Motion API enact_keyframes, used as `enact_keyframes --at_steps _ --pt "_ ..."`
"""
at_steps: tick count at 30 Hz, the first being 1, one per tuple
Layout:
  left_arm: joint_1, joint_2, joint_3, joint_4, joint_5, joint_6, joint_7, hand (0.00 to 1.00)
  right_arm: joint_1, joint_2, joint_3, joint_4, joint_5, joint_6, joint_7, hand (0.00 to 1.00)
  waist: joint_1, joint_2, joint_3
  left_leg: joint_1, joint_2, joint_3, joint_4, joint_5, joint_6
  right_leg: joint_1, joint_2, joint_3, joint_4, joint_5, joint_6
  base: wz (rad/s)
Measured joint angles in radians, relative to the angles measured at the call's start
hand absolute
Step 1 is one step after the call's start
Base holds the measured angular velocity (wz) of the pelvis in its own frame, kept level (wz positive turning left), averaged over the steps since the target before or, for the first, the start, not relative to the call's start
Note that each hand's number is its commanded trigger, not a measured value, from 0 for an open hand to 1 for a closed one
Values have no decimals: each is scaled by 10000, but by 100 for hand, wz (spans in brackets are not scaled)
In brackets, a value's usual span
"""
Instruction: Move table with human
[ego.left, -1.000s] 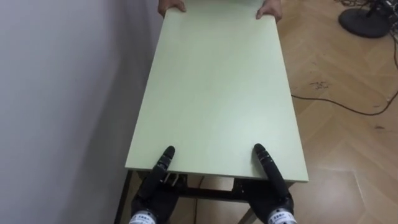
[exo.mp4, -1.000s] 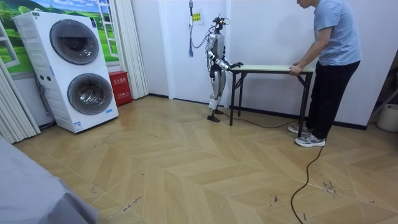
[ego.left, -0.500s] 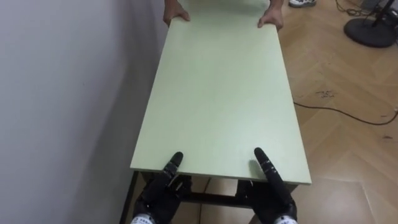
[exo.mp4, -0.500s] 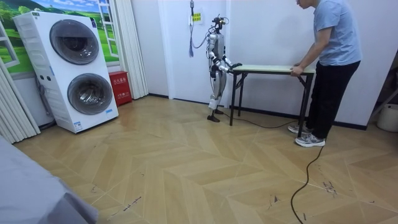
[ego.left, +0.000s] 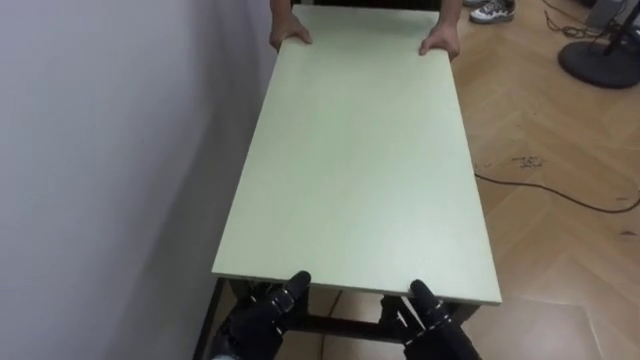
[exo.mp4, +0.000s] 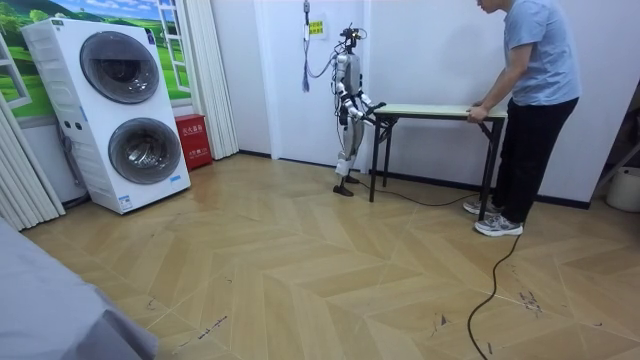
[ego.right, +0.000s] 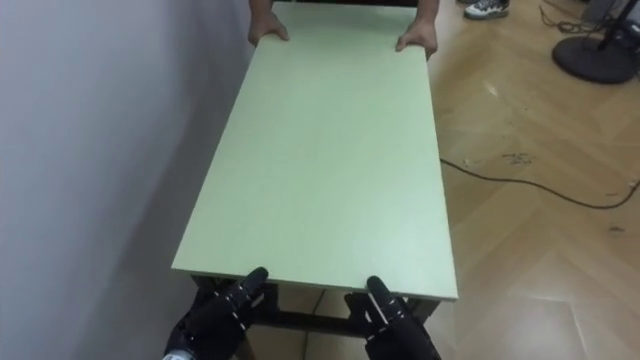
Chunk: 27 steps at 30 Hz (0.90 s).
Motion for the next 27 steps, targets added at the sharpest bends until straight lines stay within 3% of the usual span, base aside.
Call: enact_keyframes --at_steps 6,10,13,16,20,27 --pt "172 24 161 115 440 -6 -192 0 7 -9 -114 117 -192 4 296 0 23 20 -12 -2 6 137 2 0 0 -17 4 41 -17 -3 -4 -1" --pt "304 267 326 1709 1092 131 369 0 22 -9 -176 164 -301 2 427 0 -47 40 -37 -8 10 234 2 0 0 -43 1 66 -19 -3 -5 -5" --pt "500 564 760 2223 1092 2 614 0 39 -34 -370 383 -428 -4 581 0 -51 -44 61 -62 15 227 -11 -2 -3 -71 -6 19 -29 -4 -5 14" --pt "598 734 900 2869 1088 -93 871 0 -13 -107 -365 1289 -941 15 350 0 -27 -17 69 -68 -14 232 -12 -6 -5 -15 -40 -10 -25 -23 26 1" --pt "773 725 995 3145 1269 -95 1184 0 152 -208 -440 1934 -1411 38 228 0 -57 65 138 -176 -18 243 -14 -7 -5 -106 -47 -38 -20 -25 30 1" --pt "1129 719 1196 3249 1413 53 1491 0 138 -445 -487 2566 -1941 78 -372 0 -20 -40 61 -134 1 299 -5 -5 -4 -89 -30 -21 -23 -38 23 0"
